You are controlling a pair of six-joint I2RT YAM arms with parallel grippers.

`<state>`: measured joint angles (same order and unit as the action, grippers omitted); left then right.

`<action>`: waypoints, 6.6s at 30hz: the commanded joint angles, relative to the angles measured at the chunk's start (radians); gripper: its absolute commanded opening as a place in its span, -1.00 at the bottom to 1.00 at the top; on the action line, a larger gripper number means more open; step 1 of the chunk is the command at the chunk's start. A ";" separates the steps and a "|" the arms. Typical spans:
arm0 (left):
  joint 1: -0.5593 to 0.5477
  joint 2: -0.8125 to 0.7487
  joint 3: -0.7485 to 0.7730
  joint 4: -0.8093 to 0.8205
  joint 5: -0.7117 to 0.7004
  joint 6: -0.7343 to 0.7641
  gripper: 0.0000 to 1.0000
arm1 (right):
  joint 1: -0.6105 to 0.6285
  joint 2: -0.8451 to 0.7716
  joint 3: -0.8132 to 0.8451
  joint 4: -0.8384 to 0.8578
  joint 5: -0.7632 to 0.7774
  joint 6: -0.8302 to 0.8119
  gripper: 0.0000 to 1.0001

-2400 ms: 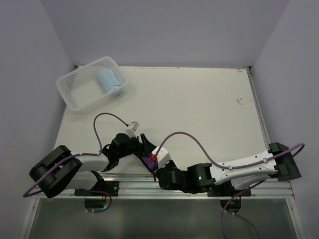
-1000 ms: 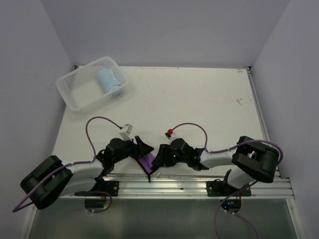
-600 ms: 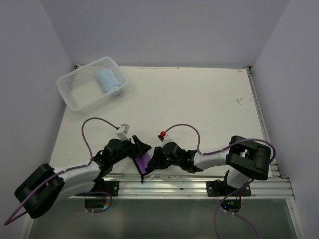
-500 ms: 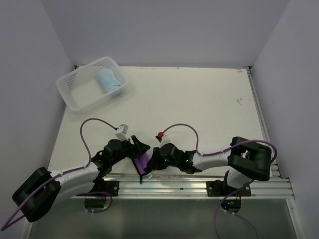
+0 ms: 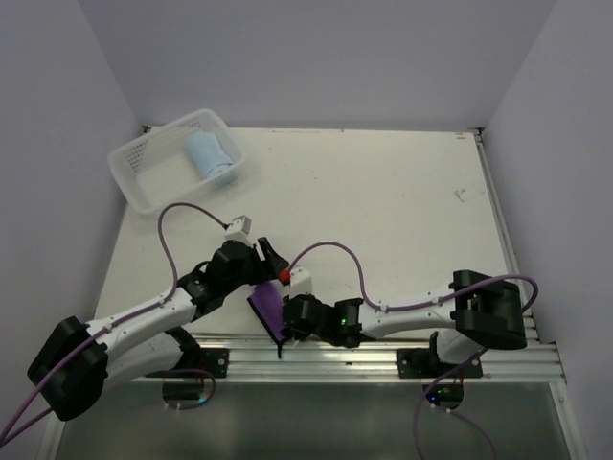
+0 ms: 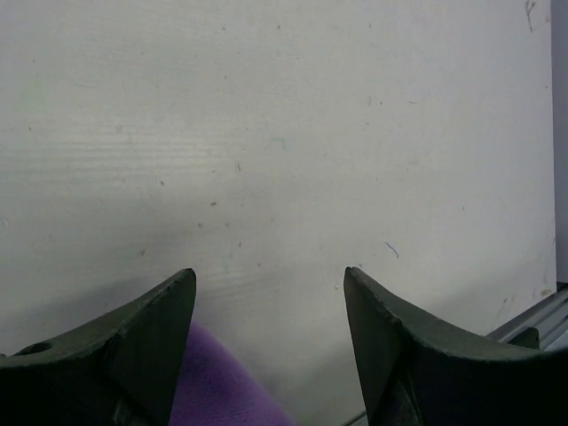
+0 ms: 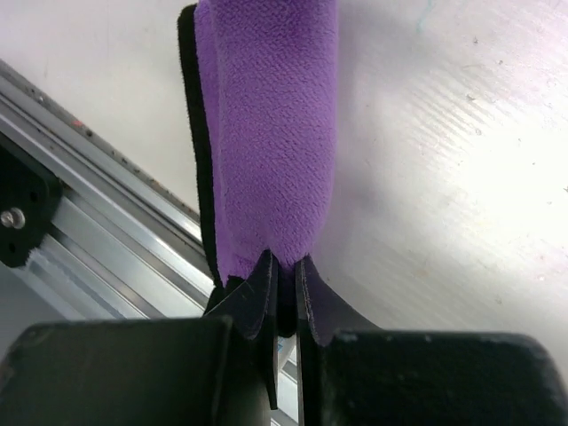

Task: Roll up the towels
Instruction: Roll the towel, then place the rolled towel into the container

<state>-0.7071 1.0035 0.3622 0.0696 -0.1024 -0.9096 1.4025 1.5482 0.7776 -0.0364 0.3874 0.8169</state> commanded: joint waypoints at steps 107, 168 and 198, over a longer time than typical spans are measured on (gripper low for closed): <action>-0.092 0.521 0.445 -0.449 -0.030 0.259 -0.41 | 0.392 0.054 0.341 -0.790 0.679 0.086 0.17; 0.848 1.202 1.810 -0.916 -0.166 0.680 -1.00 | -0.339 -0.735 -0.027 -0.605 0.299 -0.298 0.41; 0.848 1.363 1.735 -0.718 -0.019 0.640 -0.04 | -0.556 -0.599 -0.018 -0.494 0.128 -0.363 0.41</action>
<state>0.1394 2.3981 2.1124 -0.6888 -0.1047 -0.2691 0.8509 0.9436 0.7433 -0.5659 0.5304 0.4702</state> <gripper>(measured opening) 0.447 0.703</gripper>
